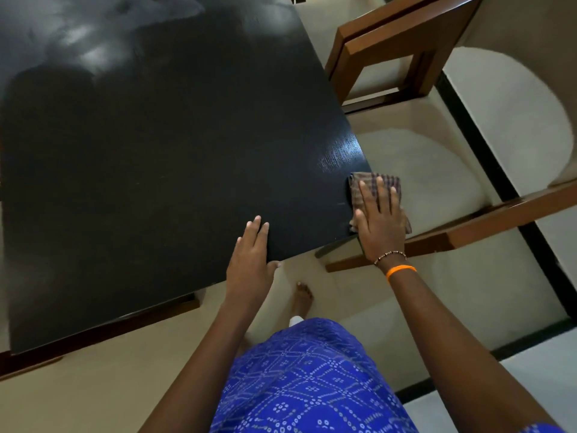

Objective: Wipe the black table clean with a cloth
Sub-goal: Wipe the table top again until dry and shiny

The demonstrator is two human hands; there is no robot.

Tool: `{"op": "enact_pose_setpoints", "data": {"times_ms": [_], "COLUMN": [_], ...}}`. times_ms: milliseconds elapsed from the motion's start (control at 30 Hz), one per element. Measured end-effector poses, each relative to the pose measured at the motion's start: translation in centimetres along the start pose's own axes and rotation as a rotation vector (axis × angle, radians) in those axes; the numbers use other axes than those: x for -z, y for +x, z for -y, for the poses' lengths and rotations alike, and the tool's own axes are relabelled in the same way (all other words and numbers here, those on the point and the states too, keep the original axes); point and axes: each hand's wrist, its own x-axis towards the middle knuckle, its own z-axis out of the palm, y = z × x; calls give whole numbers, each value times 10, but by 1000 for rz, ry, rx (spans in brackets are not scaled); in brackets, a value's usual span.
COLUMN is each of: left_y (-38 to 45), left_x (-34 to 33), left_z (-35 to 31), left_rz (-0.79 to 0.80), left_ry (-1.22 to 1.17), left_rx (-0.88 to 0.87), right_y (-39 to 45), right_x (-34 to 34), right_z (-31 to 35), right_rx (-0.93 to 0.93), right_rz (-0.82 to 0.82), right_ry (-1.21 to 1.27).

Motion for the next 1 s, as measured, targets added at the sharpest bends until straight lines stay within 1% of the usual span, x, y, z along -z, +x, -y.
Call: {"op": "enact_pose_setpoints", "data": {"times_ms": [133,267,367,500,667,767,900,1000], "left_y": [-8,-20,-32,-49,-86,-113,-148,-173], "left_x": [-2,1,9,27,43,52,62,67], "left_z": [9,26,43,79,142,178,220,247], "left_rz": [-4,-57,-120,-192,-300,-377,-477,-532], "left_ry": [-9,-36,-88,-169,-195,-205,-235,-269], "left_rx": [-52,-98,-75,44,216,326,462,542], "right_y": [-10,-31,-54,-86,-130,-151,-175,-189], "right_x": [-6,-17,-30,-47,-67,-76,-89,-100], "right_z": [24,69,115,171,252,303,371,420], "right_rx": [-39,99,190,322,508,610,805,958], "right_rz": [-32,0,29,82,140,225,339,356], "right_ry": [-14,-27,16,54,35,21,-77,-163]}}
